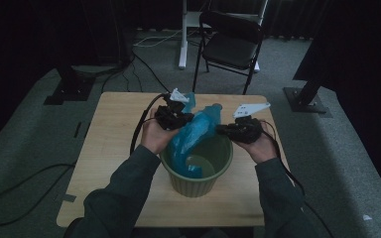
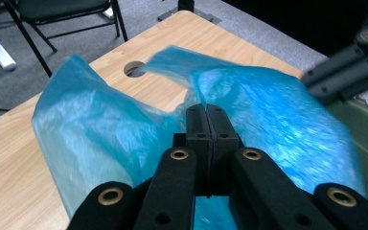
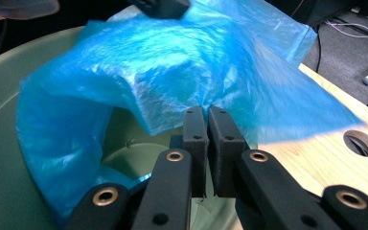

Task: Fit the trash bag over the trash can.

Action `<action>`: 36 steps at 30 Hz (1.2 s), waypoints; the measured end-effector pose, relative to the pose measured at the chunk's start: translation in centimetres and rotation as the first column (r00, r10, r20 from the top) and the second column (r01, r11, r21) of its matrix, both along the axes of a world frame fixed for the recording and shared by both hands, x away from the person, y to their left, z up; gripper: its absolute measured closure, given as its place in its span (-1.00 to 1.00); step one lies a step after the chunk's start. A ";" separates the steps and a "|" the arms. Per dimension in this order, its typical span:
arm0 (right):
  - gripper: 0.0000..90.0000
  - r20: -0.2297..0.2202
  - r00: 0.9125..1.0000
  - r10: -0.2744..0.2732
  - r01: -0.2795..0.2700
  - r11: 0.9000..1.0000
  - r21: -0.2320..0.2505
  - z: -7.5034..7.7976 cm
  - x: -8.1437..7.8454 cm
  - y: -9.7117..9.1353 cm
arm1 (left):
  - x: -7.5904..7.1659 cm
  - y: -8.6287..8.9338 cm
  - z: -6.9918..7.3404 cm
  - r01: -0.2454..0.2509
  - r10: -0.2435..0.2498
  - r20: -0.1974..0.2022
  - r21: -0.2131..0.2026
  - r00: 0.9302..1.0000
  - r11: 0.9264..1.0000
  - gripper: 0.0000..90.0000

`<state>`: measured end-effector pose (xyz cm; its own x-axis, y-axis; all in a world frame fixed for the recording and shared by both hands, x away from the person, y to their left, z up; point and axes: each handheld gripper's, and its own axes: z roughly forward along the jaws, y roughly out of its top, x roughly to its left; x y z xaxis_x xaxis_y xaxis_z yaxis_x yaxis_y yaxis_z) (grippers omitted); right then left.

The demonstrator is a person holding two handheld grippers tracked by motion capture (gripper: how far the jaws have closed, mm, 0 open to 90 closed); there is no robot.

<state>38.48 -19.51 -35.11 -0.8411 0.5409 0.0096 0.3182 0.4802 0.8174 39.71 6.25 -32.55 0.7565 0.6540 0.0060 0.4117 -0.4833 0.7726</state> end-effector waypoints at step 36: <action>0.08 -0.096 0.972 -0.213 0.219 0.973 0.066 0.5 2.8 -0.1 | -6.0 0.8 -2.5 0.072 -0.072 0.050 0.018 0.996 0.997 0.97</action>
